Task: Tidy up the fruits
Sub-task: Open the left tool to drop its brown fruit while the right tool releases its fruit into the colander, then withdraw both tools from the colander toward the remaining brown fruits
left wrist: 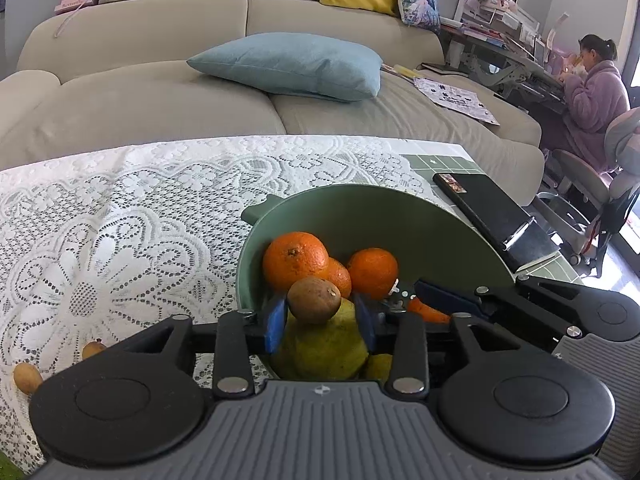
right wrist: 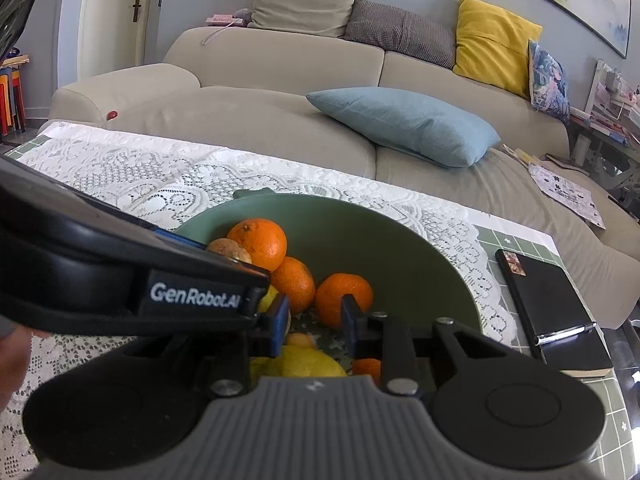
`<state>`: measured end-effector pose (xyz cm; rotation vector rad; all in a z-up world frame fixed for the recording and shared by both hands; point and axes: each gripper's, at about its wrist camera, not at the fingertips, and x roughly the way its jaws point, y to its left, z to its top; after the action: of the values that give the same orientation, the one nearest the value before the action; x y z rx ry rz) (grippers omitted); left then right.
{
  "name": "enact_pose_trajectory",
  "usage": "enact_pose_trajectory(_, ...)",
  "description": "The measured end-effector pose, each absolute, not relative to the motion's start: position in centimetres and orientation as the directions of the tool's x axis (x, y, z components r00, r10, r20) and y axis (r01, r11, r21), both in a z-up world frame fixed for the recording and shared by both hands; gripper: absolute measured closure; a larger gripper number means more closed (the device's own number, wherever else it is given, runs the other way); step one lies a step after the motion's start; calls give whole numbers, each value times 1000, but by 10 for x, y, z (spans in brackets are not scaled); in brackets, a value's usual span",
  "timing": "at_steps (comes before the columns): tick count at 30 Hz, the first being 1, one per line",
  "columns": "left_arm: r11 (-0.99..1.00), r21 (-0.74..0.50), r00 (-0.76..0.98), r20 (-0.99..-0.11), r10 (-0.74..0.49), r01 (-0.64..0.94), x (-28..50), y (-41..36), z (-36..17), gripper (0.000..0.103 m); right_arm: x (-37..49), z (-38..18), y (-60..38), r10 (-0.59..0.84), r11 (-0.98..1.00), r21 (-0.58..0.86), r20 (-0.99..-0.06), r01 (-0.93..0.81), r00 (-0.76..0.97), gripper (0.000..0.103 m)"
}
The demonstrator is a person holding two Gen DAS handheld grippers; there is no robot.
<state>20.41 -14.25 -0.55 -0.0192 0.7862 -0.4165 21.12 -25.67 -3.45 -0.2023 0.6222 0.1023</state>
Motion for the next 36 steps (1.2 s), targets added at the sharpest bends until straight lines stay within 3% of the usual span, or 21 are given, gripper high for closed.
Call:
enact_pose_trajectory(7, 916, -180, 657, -649, -385, 359, 197, -139, 6, 44, 207, -33, -256, 26, 973, -176, -562, -150, 827, 66)
enact_pose_trajectory(10, 914, -186, 671, -629, -393, 361, 193, -136, 12, 39, 205, -31, -254, 13, 971, -193, -544, -140, 839, 51)
enact_pose_trajectory(12, 915, -186, 681, -619, -393, 359, 190, -133, 15, 38, 203, -30, -253, -7, 971, -206, -525, -119, 851, 36)
enact_pose_trajectory(18, 926, -171, 715, -594, -370, 337, 183, -122, 24, 36, 198, -24, -252, -9, 977, -192, -468, -92, 884, 26)
enact_pose_trajectory(25, 951, -122, 750, -590, -300, 284, 172, -96, 29, 34, 184, -15, -238, 62, 983, -139, -369, -121, 927, 21)
enact_pose_trajectory(36, 980, -88, 781, -593, -195, 177, 158, -33, 28, 33, 175, -16, -200, 248, 963, -17, -342, -270, 906, 19)
